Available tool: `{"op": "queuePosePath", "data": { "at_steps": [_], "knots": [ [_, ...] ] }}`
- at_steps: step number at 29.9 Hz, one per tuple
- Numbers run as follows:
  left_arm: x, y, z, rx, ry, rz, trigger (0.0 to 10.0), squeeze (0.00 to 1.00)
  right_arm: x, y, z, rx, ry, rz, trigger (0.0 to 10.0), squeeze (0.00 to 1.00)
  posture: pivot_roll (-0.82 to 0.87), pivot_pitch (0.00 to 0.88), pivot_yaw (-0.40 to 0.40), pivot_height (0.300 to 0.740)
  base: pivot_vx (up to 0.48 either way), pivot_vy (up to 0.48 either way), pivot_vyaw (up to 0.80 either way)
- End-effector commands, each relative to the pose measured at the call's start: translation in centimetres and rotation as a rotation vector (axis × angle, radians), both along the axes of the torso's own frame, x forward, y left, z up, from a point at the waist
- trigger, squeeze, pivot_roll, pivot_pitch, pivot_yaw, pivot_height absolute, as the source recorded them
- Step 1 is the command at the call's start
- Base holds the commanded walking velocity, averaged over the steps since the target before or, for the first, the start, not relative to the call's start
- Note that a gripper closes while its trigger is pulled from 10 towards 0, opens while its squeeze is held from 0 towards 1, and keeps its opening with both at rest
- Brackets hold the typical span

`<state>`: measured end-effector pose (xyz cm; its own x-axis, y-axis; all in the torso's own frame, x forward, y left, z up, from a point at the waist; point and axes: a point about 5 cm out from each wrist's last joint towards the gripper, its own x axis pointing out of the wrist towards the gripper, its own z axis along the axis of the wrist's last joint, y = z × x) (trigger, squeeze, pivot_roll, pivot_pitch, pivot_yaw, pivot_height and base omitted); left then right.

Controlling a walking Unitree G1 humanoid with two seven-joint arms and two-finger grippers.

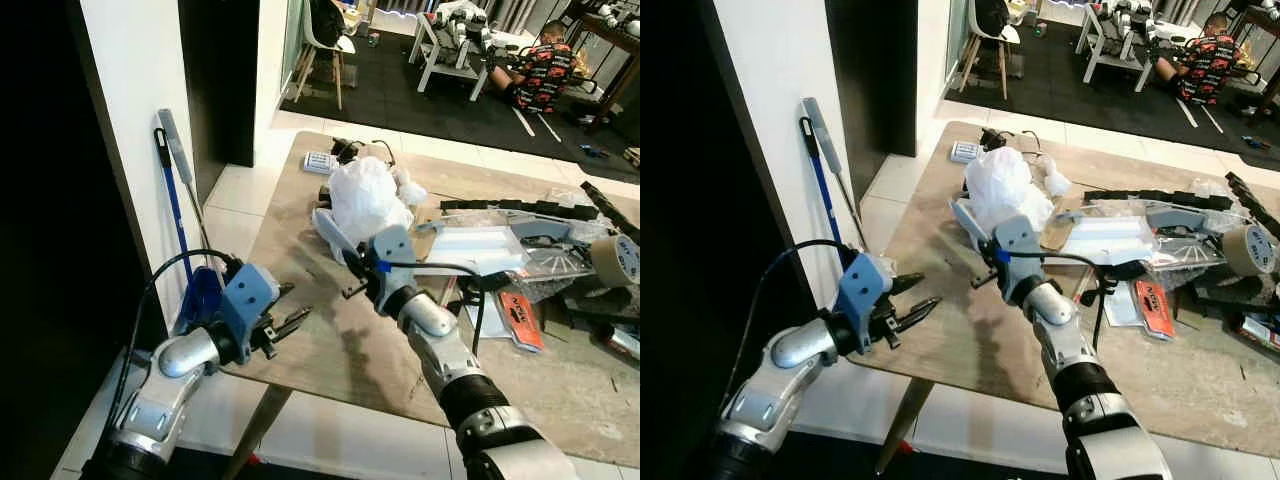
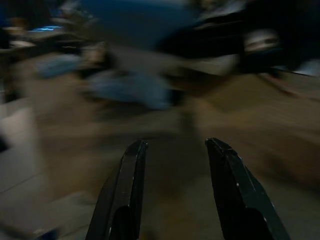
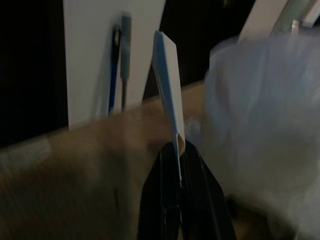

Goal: Picking trash to rubbish bin

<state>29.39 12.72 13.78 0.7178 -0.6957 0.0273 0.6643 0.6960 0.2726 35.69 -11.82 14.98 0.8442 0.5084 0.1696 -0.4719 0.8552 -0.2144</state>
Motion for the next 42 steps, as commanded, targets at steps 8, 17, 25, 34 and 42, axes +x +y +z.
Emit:
{"op": "queuePosePath", "data": {
  "at_steps": [8, 17, 25, 34, 42],
  "knots": [
    [2.0, 5.0, 1.6, -0.092, -0.101, 0.570, 10.0, 0.00, -2.2, 0.0, 1.4, 0.054, -0.137, -0.024, 10.0, 0.00, -0.03, 0.110, -0.111, 0.740, 0.000, 0.000, 0.00],
    [-0.2, 5.3, 1.7, -0.193, -0.171, 0.806, 10.0, 0.00, -4.1, 0.7, 2.6, -0.044, -0.281, -0.035, 10.0, 0.00, -0.04, 0.130, -0.103, 0.740, 0.000, 0.000, 0.00],
    [-0.1, 4.5, 2.3, -0.237, -0.180, 0.841, 10.0, 0.00, -5.3, 0.3, 3.1, -0.060, -0.329, -0.095, 10.0, 0.00, -0.05, 0.139, -0.102, 0.740, 0.000, 0.000, 0.00],
    [-0.9, 2.1, 2.9, -0.244, -0.198, 0.753, 10.0, 0.00, -6.3, -0.5, 1.9, -0.041, -0.281, -0.145, 10.0, 0.00, -0.05, 0.112, -0.095, 0.740, 0.000, 0.000, -0.45],
    [-0.7, 1.2, 3.3, -0.224, -0.218, 0.712, 10.0, 0.00, -6.3, 0.5, 2.2, -0.049, -0.286, -0.113, 10.0, 0.00, -0.04, 0.118, -0.103, 0.740, 0.000, 0.000, -0.58]
  ]
}}
